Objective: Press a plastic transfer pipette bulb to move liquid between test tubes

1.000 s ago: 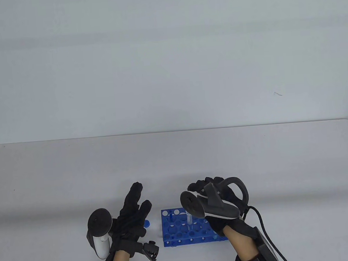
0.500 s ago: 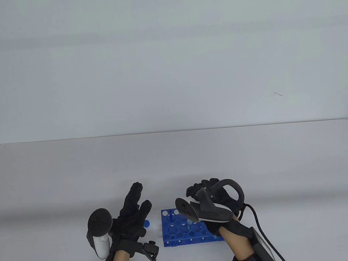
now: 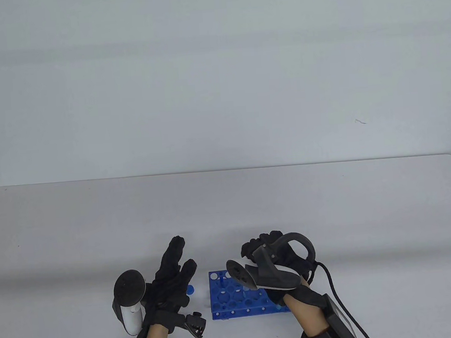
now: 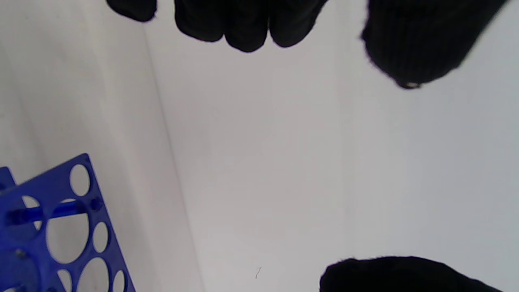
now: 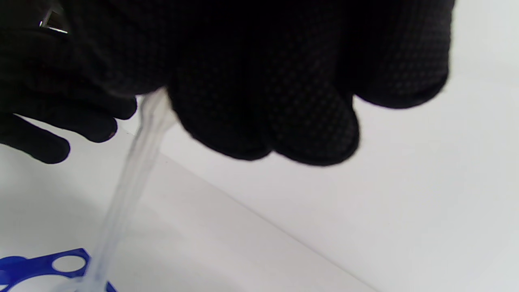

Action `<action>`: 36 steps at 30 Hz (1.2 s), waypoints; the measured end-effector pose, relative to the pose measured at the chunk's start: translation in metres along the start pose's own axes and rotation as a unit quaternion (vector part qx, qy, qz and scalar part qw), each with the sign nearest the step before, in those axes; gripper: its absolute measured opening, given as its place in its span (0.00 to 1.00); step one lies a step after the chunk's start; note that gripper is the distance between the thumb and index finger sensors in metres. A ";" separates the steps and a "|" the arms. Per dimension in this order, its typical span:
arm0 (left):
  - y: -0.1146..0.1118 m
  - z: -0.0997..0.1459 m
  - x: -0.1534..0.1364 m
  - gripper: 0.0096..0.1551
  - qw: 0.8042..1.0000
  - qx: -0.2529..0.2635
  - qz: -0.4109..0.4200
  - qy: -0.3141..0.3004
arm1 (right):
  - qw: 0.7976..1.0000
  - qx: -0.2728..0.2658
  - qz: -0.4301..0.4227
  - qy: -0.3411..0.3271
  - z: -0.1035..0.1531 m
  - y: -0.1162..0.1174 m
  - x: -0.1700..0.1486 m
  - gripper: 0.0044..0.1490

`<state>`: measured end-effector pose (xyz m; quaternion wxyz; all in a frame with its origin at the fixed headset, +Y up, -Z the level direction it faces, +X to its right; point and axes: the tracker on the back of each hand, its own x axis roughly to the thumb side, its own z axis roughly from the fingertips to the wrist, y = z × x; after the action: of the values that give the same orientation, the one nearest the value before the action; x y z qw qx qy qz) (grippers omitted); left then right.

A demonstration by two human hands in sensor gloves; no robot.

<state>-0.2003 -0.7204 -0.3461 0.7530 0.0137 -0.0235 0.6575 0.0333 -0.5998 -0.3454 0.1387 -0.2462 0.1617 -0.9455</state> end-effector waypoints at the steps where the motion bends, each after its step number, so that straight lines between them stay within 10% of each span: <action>1: 0.000 0.000 0.000 0.54 1.000 0.000 0.000 0.000 | 1.000 0.000 0.000 0.000 0.000 0.000 0.000 0.25; 36: 0.000 0.000 0.000 0.54 1.000 -0.001 -0.003 0.001 | 0.994 0.032 -0.099 0.019 0.011 -0.017 -0.027 0.30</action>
<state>-0.1999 -0.7208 -0.3461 0.7549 0.0123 -0.0237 0.6553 0.0588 -0.5776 -0.3417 0.0496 -0.2386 0.1087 -0.9637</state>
